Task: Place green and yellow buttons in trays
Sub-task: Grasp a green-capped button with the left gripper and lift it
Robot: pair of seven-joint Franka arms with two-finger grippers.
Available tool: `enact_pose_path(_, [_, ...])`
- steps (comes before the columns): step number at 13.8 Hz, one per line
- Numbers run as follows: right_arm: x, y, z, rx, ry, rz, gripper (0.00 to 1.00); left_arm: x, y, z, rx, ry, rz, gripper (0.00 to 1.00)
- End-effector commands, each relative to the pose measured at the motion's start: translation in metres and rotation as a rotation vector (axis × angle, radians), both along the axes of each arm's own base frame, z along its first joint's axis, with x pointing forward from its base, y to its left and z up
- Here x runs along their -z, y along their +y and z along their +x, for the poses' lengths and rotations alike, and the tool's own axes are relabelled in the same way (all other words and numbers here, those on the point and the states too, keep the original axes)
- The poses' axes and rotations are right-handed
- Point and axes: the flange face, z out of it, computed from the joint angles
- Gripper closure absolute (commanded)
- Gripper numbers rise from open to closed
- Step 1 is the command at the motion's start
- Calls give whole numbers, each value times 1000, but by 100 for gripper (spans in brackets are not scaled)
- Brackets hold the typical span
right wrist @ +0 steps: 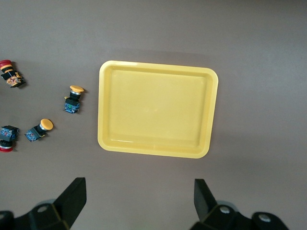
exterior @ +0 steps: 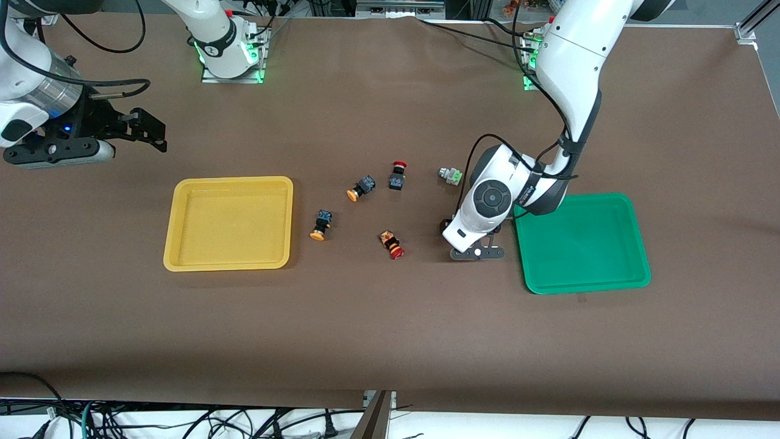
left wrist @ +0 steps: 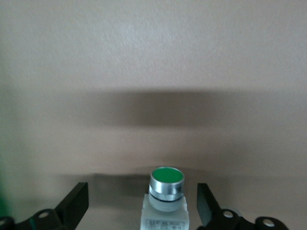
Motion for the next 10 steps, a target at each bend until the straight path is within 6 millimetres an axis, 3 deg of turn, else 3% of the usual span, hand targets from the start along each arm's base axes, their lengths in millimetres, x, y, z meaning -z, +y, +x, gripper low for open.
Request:
enact_pose_path(1, [-5,2,0,9,5,1,1,-7,-8,-9,-25,-9,0,46])
enact_pose_path(3, [-6,2,0,12,4,1,1,-7,-8,-10,-26,-8,1,77])
enact_pose_path(5, [-6,3,-1,11,4,1,1,-9,-7,-8,-29,-8,1,96])
enact_pose_path(8, [-6,12,-2,-6,2,-2,1,-26,8,6,-31,-32,-8,100])
enact_pose_path(10, [-6,14,-2,-9,2,1,1,-51,52,32,-16,-55,-27,100])
